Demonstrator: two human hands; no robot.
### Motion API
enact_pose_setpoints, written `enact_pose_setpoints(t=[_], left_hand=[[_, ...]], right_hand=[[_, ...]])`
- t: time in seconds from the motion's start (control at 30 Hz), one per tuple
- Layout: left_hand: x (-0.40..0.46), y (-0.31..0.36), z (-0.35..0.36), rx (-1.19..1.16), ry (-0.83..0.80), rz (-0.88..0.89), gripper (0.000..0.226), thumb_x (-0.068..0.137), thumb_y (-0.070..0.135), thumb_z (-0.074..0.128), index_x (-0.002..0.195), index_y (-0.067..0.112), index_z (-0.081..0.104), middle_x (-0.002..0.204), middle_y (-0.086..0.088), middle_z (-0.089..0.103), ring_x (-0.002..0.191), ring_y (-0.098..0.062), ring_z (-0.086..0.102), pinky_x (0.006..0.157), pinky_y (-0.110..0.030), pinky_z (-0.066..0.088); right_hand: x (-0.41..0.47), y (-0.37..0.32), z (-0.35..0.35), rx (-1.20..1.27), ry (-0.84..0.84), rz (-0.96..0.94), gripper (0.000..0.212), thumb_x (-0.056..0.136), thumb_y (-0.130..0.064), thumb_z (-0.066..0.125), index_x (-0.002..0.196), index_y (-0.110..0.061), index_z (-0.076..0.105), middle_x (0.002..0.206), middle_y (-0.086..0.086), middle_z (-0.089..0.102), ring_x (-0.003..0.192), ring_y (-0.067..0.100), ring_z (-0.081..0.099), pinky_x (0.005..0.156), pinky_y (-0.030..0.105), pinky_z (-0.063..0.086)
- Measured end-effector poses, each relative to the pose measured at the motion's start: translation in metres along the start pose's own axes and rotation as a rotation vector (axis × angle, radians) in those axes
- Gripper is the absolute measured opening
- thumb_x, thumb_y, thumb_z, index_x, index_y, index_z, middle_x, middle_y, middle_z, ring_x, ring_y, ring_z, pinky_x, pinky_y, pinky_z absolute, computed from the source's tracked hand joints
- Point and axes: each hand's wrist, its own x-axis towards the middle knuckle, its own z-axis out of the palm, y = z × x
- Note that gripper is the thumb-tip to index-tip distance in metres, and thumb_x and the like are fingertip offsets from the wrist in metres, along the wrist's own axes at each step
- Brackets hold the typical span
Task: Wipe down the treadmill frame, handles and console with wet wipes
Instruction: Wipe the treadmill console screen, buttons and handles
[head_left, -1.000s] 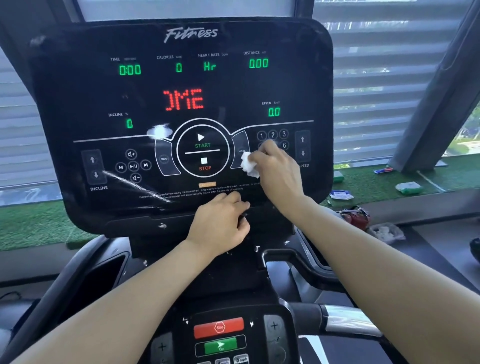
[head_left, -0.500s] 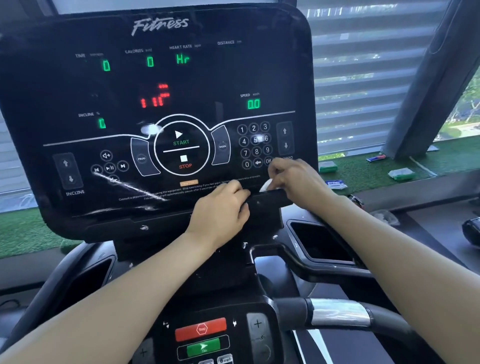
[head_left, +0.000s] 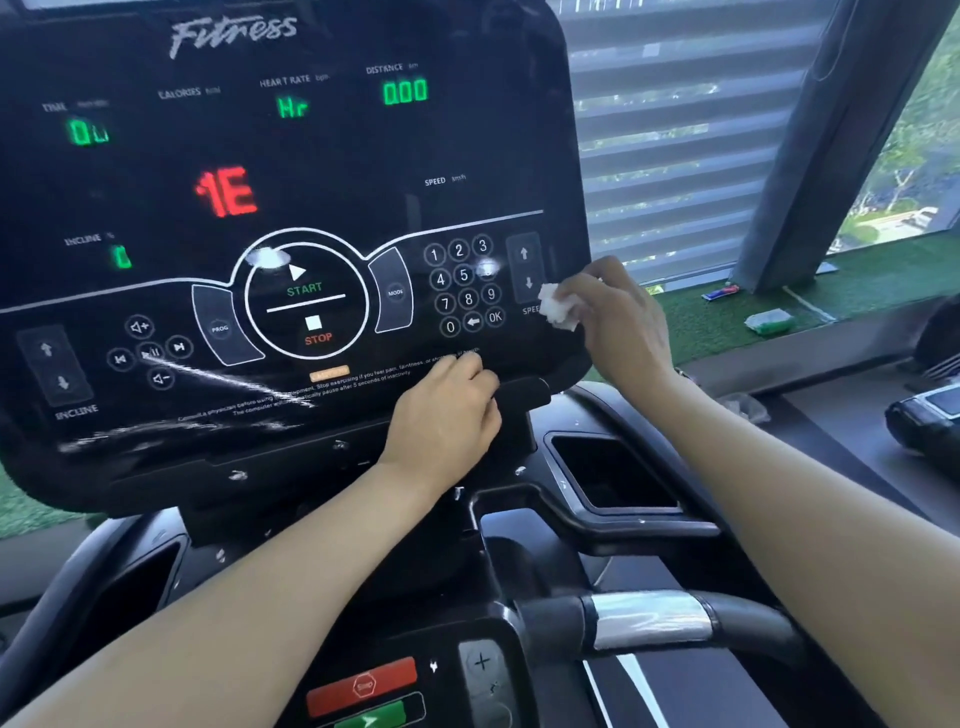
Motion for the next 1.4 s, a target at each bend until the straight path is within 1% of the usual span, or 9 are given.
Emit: enact_pose_setpoints(t=[0.17, 0.5, 0.67, 0.8, 0.9, 1.07, 1.13, 1.27, 1.4], left_hand=[[-0.004, 0.000, 0.003, -0.025, 0.013, -0.011, 0.009, 0.078, 0.009, 0.066, 0.087, 0.008, 0.068, 0.083, 0.001, 0.057, 0.084, -0.021, 0.058, 0.048, -0.036, 0.053], [-0.007, -0.001, 0.007, -0.039, 0.007, -0.042, 0.014, 0.077, 0.010, 0.064, 0.091, 0.009, 0.066, 0.088, 0.000, 0.056, 0.087, -0.021, 0.054, 0.054, -0.038, 0.053], [-0.008, -0.001, 0.001, -0.078, -0.043, -0.061, 0.021, 0.081, 0.009, 0.061, 0.101, 0.009, 0.066, 0.095, 0.001, 0.056, 0.093, -0.021, 0.052, 0.066, -0.041, 0.053], [-0.006, -0.003, -0.006, -0.169, -0.123, -0.117, 0.029, 0.089, 0.015, 0.054, 0.116, 0.015, 0.062, 0.110, 0.005, 0.054, 0.106, -0.016, 0.048, 0.081, -0.032, 0.047], [-0.003, -0.004, -0.011, -0.271, -0.136, -0.182, 0.028, 0.091, 0.018, 0.053, 0.117, 0.017, 0.063, 0.114, 0.006, 0.056, 0.110, -0.014, 0.050, 0.084, -0.027, 0.041], [-0.002, 0.002, -0.016, -0.479, -0.114, -0.237, 0.027, 0.091, 0.019, 0.057, 0.116, 0.018, 0.064, 0.112, 0.004, 0.059, 0.105, -0.013, 0.056, 0.091, -0.030, 0.045], [-0.003, 0.004, -0.018, -0.595, -0.105, -0.255, 0.027, 0.091, 0.020, 0.058, 0.116, 0.017, 0.065, 0.108, 0.002, 0.061, 0.101, -0.013, 0.059, 0.091, -0.028, 0.046], [-0.010, -0.003, -0.022, -0.777, -0.086, -0.285, 0.021, 0.091, 0.017, 0.060, 0.111, 0.018, 0.066, 0.092, 0.011, 0.063, 0.081, -0.002, 0.057, 0.071, -0.003, 0.039], [-0.024, -0.013, -0.029, -0.962, -0.114, -0.310, 0.017, 0.089, 0.014, 0.062, 0.104, 0.017, 0.069, 0.089, 0.006, 0.069, 0.082, -0.012, 0.065, 0.082, -0.025, 0.053]], right_hand=[[-0.035, 0.009, 0.016, -0.006, -0.003, 0.039, 0.025, 0.081, 0.008, 0.055, 0.096, -0.008, 0.066, 0.099, 0.008, 0.058, 0.076, 0.027, 0.055, 0.058, 0.030, 0.036], [-0.066, -0.010, 0.027, 0.064, -0.091, 0.104, 0.020, 0.088, -0.004, 0.055, 0.104, -0.010, 0.064, 0.100, 0.008, 0.056, 0.079, 0.031, 0.055, 0.062, 0.031, 0.034], [-0.067, -0.016, 0.018, -0.035, -0.219, 0.221, 0.022, 0.089, -0.013, 0.052, 0.111, -0.014, 0.058, 0.101, 0.009, 0.052, 0.079, 0.029, 0.050, 0.063, 0.030, 0.027], [-0.070, -0.014, 0.001, -0.102, -0.257, 0.327, 0.023, 0.088, -0.013, 0.053, 0.110, -0.017, 0.057, 0.097, 0.006, 0.050, 0.089, 0.029, 0.052, 0.067, 0.031, 0.028], [-0.063, -0.020, -0.015, 0.006, -0.253, 0.358, 0.021, 0.086, -0.012, 0.055, 0.106, -0.019, 0.058, 0.097, 0.004, 0.053, 0.092, 0.022, 0.049, 0.071, 0.029, 0.031], [-0.059, -0.050, -0.026, 0.353, -0.208, 0.426, 0.016, 0.084, -0.005, 0.061, 0.092, -0.018, 0.059, 0.070, -0.004, 0.050, 0.063, 0.010, 0.047, 0.057, 0.011, 0.036], [-0.062, -0.060, -0.021, 0.444, -0.209, 0.462, 0.016, 0.083, -0.004, 0.063, 0.089, -0.019, 0.060, 0.070, -0.005, 0.051, 0.064, 0.009, 0.047, 0.060, 0.014, 0.038], [-0.071, -0.082, -0.014, 0.601, -0.186, 0.502, 0.017, 0.083, -0.004, 0.064, 0.085, -0.021, 0.062, 0.073, 0.000, 0.057, 0.066, 0.011, 0.053, 0.064, 0.020, 0.046], [-0.083, -0.112, -0.010, 0.667, -0.177, 0.543, 0.020, 0.085, 0.001, 0.061, 0.085, -0.018, 0.063, 0.075, 0.004, 0.064, 0.063, 0.008, 0.057, 0.060, 0.015, 0.047]])
